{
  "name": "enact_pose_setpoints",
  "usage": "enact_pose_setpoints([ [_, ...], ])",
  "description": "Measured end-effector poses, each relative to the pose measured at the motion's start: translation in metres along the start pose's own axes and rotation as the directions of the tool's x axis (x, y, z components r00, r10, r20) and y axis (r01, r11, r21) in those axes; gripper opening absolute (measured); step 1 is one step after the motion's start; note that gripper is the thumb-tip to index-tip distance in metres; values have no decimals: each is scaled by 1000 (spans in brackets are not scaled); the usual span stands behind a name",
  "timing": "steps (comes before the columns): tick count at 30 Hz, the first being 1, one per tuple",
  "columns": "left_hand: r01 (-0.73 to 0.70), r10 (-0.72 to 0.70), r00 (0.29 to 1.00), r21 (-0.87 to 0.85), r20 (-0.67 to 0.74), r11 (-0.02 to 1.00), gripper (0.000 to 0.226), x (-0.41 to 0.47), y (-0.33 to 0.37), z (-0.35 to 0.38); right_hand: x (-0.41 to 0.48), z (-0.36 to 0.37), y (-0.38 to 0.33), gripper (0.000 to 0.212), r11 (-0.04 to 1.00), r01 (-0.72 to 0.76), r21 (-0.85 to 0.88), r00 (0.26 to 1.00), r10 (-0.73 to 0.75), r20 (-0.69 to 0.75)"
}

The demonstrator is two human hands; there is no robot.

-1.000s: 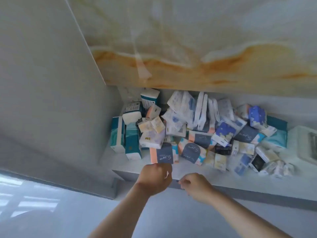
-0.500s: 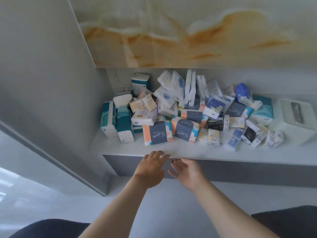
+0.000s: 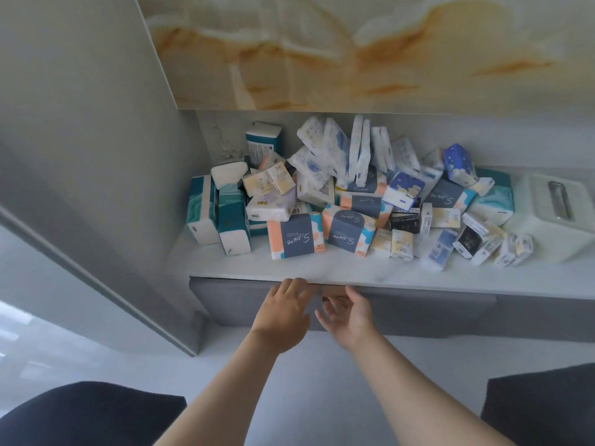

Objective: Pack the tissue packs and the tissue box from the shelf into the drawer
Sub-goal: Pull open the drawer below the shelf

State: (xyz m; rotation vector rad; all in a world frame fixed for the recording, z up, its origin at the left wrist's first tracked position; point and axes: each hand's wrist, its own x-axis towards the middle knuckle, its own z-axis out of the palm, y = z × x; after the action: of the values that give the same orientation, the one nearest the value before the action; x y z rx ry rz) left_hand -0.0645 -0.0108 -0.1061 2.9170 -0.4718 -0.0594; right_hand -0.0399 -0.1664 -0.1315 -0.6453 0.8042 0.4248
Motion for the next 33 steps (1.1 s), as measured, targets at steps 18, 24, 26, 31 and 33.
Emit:
enact_pose_setpoints([
  [18,180,-144,927,-74,347,981,31,-27,17,4,-65,-33,-18,22,-638,264,-723,913,-76,401],
  [24,222,-149,832,-76,534,972,38,-34,28,-8,-74,-33,-10,32,-692,249,-677,951,41,308],
  [26,234,-149,813,-81,562,969,35,-39,28,-6,-76,-37,-8,32,-690,245,-681,961,77,267],
  [31,184,-79,714,-78,695,980,33,-51,33,-8,-80,-50,-2,31,-674,278,-684,960,200,194],
  [33,182,-76,671,-65,738,981,35,-54,38,-9,-85,-54,1,31,-669,296,-682,955,235,183],
])
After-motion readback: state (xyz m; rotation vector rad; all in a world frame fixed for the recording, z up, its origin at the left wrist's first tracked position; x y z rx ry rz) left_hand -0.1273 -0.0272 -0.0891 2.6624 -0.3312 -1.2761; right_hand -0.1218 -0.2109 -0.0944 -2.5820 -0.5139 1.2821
